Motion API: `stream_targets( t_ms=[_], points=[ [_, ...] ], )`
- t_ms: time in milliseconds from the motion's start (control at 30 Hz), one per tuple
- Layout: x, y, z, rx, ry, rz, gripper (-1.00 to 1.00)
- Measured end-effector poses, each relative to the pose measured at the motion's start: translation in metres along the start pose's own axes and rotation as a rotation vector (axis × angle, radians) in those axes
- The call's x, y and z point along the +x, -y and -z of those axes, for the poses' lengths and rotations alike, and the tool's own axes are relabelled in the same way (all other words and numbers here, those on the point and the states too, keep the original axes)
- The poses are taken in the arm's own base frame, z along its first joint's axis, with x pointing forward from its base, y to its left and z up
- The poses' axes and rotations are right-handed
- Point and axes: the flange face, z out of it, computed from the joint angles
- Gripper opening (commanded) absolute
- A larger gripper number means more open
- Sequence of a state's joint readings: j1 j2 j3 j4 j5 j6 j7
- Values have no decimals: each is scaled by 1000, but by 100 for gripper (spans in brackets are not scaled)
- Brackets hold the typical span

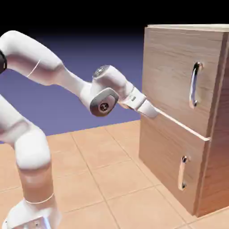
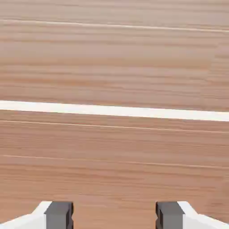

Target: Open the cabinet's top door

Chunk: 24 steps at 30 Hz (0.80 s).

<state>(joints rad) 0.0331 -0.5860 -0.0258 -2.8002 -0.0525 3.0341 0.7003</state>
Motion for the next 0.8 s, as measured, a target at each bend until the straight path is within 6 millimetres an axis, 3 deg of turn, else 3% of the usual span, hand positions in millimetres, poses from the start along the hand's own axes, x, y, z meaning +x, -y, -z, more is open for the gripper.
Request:
stream_targets(
  t_ms=[400,800],
  points=[
    [41,35,77,97,-213,781,0],
    [79,24,135,21,-482,1476,0]
  ],
)
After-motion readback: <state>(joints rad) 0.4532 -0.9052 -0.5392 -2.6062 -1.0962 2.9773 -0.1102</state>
